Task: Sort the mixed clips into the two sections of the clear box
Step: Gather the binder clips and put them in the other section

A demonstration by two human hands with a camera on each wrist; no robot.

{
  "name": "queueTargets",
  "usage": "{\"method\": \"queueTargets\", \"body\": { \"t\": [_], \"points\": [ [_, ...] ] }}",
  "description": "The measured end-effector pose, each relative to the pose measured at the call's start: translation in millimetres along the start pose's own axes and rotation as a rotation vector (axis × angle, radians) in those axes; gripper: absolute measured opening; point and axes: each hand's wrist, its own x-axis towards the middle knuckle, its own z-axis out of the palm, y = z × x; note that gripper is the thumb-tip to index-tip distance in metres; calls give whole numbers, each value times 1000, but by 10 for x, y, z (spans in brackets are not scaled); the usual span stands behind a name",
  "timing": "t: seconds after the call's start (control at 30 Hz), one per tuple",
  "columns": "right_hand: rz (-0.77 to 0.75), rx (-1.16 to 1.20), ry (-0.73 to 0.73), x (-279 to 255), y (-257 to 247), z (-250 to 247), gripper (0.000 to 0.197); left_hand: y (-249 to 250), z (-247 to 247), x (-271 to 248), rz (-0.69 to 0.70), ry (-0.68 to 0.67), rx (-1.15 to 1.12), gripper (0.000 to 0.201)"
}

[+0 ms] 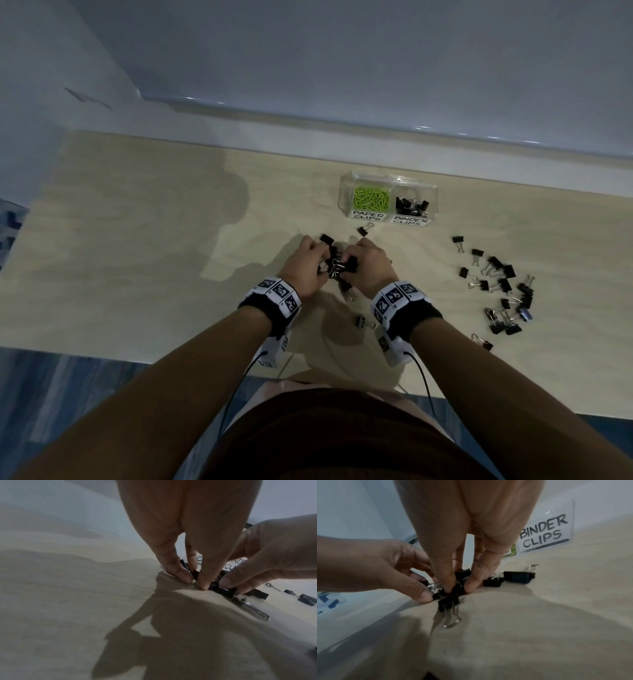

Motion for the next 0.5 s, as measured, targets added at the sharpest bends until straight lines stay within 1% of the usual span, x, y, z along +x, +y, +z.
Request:
{"method": "queueTargets", "body": {
  "t": [0.17,0.27,0.3,0.37,0.5],
  "points": [
    [-63,76,85,-55,90,79,21,107,53,14,75,-48,69,44],
    [-79,115,130,-75,157,124,21,110,80,18,77,-4,86,35],
    [-65,120,157,-91,230,63,21,180,98,56,86,11,85,31],
    [-45,154,181,-102,248,61,19,145,65,36,73,51,78,24],
    [5,217,217,-179,347,-37,13,74,9,61,-4,102,43,19]
  ]
}}
